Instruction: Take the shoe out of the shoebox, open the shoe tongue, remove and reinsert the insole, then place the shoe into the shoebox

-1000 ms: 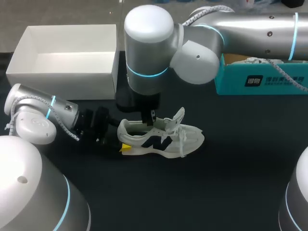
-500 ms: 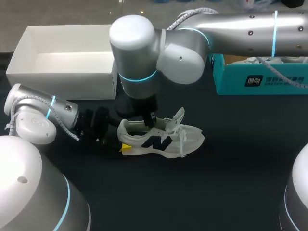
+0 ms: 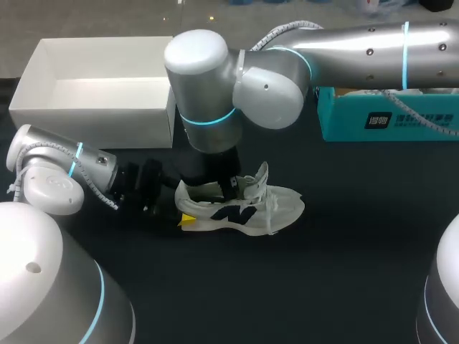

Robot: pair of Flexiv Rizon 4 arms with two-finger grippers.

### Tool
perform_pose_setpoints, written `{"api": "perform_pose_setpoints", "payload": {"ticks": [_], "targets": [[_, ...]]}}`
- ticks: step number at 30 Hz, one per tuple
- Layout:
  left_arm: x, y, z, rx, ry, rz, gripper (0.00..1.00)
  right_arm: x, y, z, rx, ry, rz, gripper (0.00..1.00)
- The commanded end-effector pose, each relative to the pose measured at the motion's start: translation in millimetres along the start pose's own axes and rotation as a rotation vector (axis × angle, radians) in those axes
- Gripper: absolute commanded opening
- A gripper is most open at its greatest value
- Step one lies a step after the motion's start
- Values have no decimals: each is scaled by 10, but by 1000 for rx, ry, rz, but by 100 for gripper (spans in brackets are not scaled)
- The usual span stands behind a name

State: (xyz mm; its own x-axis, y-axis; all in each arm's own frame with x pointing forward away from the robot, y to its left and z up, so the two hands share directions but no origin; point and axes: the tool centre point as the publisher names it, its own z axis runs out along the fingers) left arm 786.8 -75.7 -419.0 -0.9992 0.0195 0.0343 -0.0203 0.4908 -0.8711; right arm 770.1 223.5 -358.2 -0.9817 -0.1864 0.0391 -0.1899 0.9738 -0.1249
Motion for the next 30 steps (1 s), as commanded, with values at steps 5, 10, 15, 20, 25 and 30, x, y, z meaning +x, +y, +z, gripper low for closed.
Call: {"api": "perform_pose_setpoints", "payload": {"ticks": [5, 10, 15, 20, 25, 30], "targets": [[-5, 10, 4, -2, 2, -1, 0, 120, 28, 156, -56, 43, 9, 0], [-5, 10, 4, -2, 2, -1, 0, 21, 77, 152, -106, 47, 30, 0], [-5, 10, 4, -2, 2, -1, 0, -97, 112, 204, -129, 56, 45, 0], [-5, 10, 4, -2, 2, -1, 0, -164, 134, 257, -142, 63, 56, 0], [-5, 10, 4, -2, 2, -1, 0, -193, 148, 313, -180, 62, 93, 0], [-5, 10, 4, -2, 2, -1, 0, -162, 164, 369, -177, 4, 131, 0]]}}
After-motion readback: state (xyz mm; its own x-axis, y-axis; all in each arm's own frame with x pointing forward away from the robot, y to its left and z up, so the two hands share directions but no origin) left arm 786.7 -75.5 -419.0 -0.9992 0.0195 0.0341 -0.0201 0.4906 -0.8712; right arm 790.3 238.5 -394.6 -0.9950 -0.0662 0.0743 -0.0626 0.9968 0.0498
